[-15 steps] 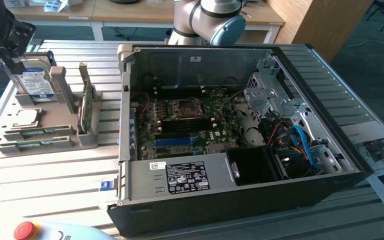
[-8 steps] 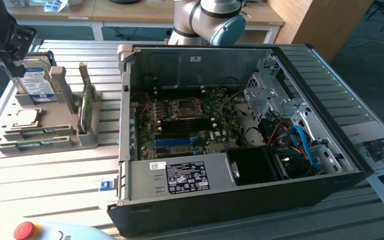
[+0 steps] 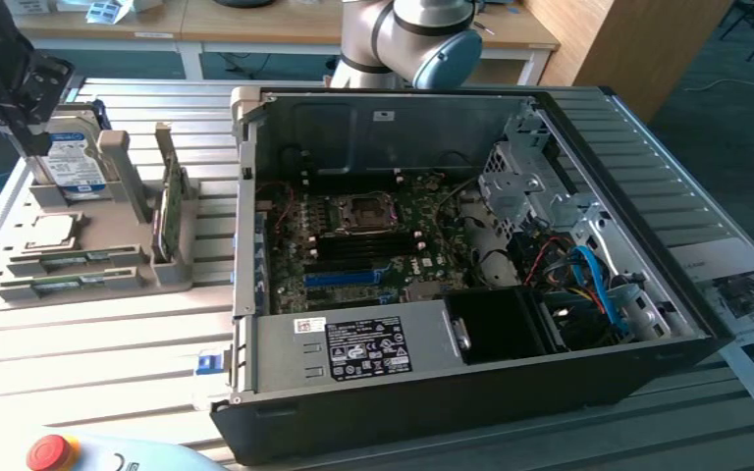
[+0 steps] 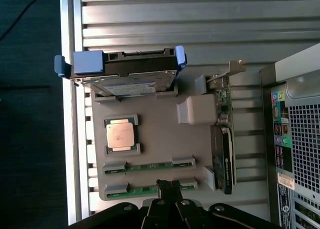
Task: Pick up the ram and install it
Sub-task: 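Pick up the ram and move it above insertion slot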
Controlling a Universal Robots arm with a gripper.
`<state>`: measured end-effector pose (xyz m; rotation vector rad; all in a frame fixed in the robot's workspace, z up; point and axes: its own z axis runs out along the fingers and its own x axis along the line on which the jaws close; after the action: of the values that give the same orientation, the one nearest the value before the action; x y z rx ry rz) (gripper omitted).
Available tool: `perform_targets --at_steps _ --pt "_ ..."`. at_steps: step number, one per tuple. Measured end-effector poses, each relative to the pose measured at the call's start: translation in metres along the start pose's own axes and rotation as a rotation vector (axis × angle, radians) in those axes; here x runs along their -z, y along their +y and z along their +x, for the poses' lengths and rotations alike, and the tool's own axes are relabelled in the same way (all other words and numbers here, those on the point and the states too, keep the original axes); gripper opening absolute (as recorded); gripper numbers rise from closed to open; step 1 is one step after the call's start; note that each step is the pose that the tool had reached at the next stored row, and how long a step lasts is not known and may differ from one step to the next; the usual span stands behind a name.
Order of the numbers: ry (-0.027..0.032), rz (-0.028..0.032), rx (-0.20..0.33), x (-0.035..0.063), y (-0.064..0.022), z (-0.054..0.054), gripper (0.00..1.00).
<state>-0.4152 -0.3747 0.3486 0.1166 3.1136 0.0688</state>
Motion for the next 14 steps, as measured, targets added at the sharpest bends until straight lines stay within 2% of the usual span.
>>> perform_targets --at_steps 8,14 --pt "0.0001 0.0 0.0 -0.0053 -0.0003 0.0012 0.1" --pt "0.0002 0.0001 0.0 -0.0056 -0.0003 0.0012 0.1"
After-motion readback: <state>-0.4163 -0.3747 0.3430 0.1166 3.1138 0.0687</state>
